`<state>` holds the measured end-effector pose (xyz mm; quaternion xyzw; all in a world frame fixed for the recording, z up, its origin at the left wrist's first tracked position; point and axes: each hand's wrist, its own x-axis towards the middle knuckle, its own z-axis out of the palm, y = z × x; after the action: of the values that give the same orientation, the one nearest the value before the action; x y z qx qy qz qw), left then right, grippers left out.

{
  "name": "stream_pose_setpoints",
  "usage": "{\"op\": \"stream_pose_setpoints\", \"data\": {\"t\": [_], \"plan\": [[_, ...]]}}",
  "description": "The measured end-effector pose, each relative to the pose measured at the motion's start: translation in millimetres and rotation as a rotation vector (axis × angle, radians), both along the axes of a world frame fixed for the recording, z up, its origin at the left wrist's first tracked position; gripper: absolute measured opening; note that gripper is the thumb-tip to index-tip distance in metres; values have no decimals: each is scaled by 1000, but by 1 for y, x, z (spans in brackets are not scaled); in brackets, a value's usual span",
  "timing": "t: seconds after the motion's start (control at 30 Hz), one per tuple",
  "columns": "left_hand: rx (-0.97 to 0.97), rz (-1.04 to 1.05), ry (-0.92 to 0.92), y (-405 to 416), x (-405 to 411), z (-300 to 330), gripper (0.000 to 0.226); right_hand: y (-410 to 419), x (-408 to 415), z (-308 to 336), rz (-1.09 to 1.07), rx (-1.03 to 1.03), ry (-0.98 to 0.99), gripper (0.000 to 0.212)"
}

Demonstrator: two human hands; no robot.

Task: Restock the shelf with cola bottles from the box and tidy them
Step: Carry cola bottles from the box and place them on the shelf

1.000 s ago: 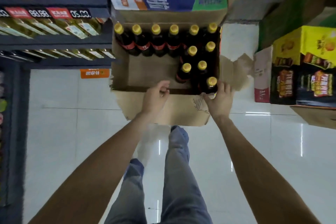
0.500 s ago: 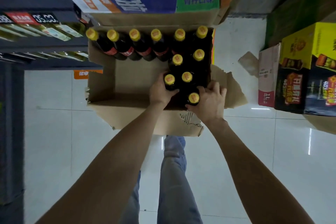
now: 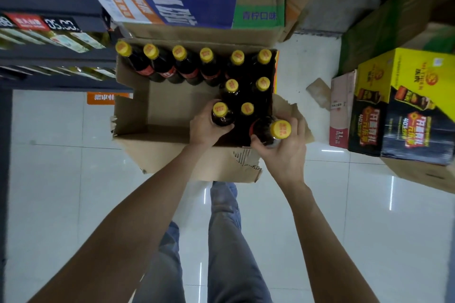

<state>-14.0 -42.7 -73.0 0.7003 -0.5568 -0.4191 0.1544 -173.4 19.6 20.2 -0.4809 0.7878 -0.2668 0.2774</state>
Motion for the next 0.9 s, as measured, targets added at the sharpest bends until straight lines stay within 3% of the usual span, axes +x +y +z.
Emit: {"op": "stream_pose_setpoints", "data": {"t": [0.23, 0.5, 0.7, 0.9], "plan": [[-39, -61, 23, -1, 0, 5, 72, 18, -4, 28, -192, -44, -193, 61], [-27, -141, 94, -2, -2, 5, 79, 29, -5, 58, -222, -146, -429, 46], [-36, -126, 117, 1, 7, -1, 77, 32, -1, 41, -160, -60, -433, 36], [-40, -108, 83, 7, 19, 2, 76, 36, 8, 30, -93, -31, -384, 42]]}}
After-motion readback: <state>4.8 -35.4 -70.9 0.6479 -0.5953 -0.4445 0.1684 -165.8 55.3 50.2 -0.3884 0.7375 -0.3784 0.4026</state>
